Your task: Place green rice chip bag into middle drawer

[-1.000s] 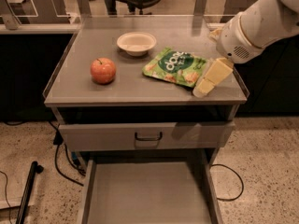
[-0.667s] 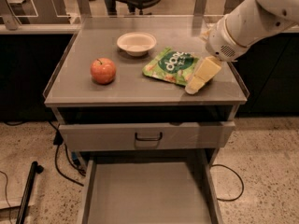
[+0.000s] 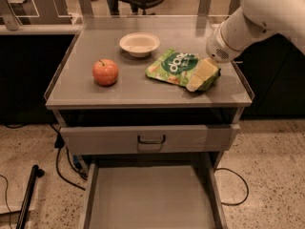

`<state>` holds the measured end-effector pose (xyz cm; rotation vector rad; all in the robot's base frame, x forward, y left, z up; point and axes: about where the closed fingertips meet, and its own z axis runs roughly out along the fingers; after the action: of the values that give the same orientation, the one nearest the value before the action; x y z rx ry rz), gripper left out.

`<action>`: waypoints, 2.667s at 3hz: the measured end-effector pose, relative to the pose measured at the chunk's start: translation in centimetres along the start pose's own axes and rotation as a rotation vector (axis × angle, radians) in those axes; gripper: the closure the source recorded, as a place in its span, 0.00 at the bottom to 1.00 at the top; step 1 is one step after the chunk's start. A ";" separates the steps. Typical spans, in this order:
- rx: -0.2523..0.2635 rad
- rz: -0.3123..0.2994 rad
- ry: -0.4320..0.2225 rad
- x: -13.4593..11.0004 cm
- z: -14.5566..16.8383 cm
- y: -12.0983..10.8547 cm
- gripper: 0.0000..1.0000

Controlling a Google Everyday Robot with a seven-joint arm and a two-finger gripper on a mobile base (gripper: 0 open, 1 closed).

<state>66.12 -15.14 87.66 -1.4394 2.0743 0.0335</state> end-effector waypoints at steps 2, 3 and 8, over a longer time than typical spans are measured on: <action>-0.025 0.069 0.030 1.5 4.7 -2.5 0.00; -0.029 0.074 0.030 1.6 5.0 -2.6 0.18; -0.036 0.061 0.024 1.3 4.1 -2.3 1.00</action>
Offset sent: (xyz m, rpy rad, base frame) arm 0.0583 -0.0104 -0.0543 0.0444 0.1090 -0.0738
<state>69.64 -15.78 84.37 -1.4037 2.1466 0.0791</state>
